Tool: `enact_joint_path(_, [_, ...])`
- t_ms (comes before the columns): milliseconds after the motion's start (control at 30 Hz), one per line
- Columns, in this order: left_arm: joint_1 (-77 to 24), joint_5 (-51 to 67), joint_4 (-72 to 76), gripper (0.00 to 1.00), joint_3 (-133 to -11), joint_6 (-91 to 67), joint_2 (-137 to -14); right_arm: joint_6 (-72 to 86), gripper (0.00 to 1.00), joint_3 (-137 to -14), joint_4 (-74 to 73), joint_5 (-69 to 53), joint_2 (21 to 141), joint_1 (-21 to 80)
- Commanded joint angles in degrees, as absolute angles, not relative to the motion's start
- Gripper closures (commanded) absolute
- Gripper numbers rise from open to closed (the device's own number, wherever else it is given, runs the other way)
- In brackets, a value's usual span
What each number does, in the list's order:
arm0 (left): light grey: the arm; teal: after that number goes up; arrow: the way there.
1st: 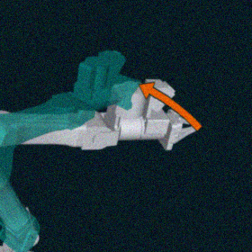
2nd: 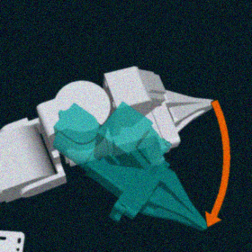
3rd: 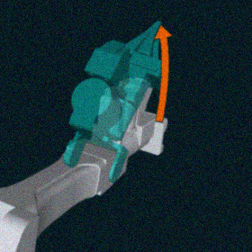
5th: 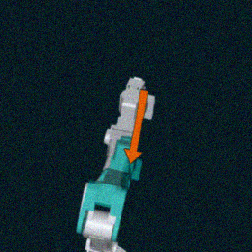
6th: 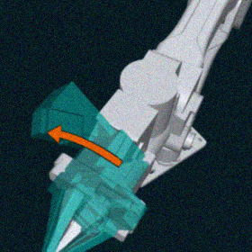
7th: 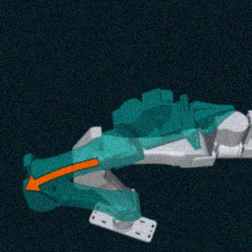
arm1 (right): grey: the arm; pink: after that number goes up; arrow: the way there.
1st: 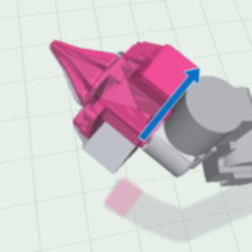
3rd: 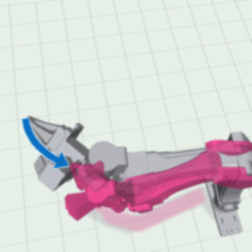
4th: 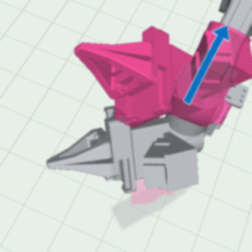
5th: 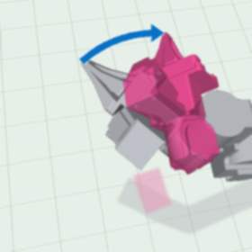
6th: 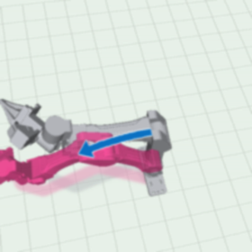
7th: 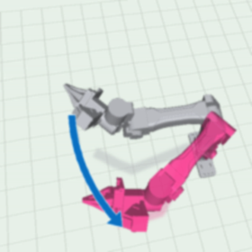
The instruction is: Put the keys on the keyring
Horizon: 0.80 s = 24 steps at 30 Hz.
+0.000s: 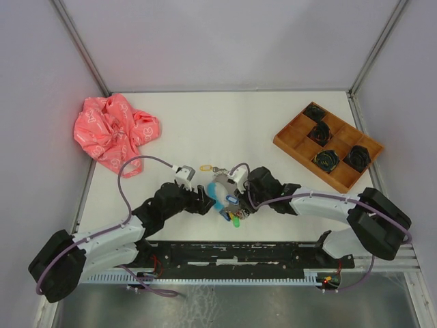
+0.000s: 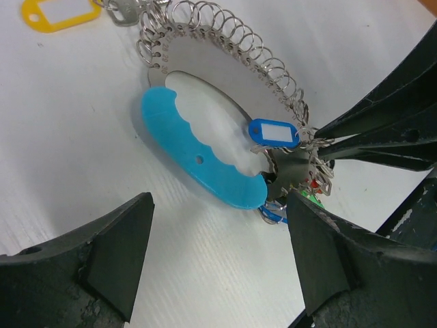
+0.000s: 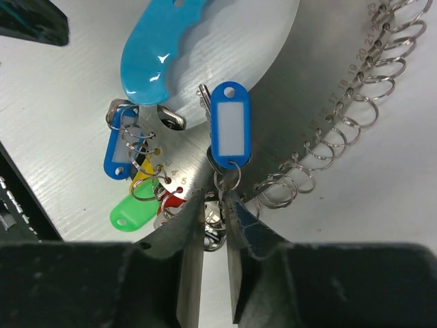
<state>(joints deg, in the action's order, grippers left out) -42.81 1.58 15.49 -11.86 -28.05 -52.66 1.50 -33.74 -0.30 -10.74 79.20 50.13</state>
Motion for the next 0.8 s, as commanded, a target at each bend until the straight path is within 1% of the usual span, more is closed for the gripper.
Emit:
enact_joint_path(0, [-42.54, 2.7, 16.48, 0.15, -15.38, -30.76, -54.9, 3.85, 0.7, -39.12, -4.88, -11.82, 78.44, 51.3])
enact_joint_path(67, [-42.54, 3.31, 16.0, 0.15, -16.21, -30.62, -55.85, 3.13, 0.66, -40.36, -8.23, -12.69, 76.81, 51.28])
enact_joint_path(167, [-42.58, 3.96, 15.2, 0.15, -17.62, -30.29, -57.11, 2.91, 0.6, -40.97, -11.89, -10.43, 73.62, 50.99])
enact_joint_path(300, [-42.58, 4.66, 14.49, 0.16, -19.56, -30.06, -59.13, 3.17, 0.55, -42.37, -15.78, -9.13, 72.36, 48.7])
enact_joint_path(400, [-42.91, 5.37, 13.89, 0.17, -21.03, -29.98, -60.92, 4.76, 0.55, -42.66, -16.3, -10.82, 73.59, 44.66])
enact_joint_path(567, [-43.9, 5.53, 12.76, 0.17, -23.18, -29.63, -63.19, 7.71, 0.55, -41.93, -12.84, -16.33, 75.48, 37.8])
enact_joint_path(767, [-44.08, 4.42, 13.36, 0.17, -23.81, -30.26, -64.25, 6.97, 0.52, -41.18, -9.9, -18.45, 76.21, 34.95])
